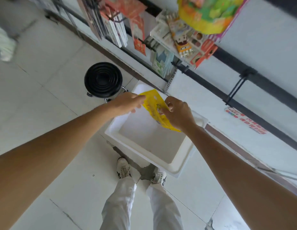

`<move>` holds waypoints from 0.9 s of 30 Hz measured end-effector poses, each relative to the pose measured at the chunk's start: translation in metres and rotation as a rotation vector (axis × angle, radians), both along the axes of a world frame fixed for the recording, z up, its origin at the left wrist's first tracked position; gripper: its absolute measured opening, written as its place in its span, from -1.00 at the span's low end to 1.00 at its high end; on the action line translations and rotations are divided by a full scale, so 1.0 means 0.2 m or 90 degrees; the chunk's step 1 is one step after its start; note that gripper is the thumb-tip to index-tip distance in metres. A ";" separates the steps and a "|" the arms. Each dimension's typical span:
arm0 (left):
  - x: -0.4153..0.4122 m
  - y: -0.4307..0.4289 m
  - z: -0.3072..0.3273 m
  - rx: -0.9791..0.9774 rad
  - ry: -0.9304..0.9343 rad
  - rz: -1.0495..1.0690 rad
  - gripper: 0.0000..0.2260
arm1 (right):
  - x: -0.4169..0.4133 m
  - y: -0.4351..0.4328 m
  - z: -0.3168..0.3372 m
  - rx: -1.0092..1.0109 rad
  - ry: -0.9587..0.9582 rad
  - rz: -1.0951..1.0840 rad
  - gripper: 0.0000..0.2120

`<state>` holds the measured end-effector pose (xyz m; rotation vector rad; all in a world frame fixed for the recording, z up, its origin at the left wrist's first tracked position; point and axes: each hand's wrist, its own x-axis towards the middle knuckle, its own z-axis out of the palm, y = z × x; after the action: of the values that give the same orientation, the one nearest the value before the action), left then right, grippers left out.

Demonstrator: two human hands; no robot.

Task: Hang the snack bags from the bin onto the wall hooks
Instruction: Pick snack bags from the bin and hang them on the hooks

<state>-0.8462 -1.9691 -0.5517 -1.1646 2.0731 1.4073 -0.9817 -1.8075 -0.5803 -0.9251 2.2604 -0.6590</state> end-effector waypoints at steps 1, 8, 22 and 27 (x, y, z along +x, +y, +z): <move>-0.05 -0.01 0.11 0.053 -0.029 0.033 -0.53 | -0.01 0.00 0.07 -0.013 0.020 0.022 -0.83; -0.18 0.00 0.70 0.052 -0.047 0.109 -0.42 | -0.06 0.04 0.56 -0.087 0.148 0.130 -0.88; -0.16 0.19 1.46 -0.226 0.101 0.057 -0.80 | -0.12 0.13 1.26 -0.160 0.272 0.289 -0.83; -0.06 0.20 1.64 -0.420 0.100 -0.111 -0.82 | -0.13 0.11 1.46 -0.237 0.258 0.268 -0.82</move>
<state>-0.8578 -1.9297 -0.2233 -1.0747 2.7879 0.7650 -1.0082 -1.7850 -0.2887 -1.7955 2.1977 -0.7609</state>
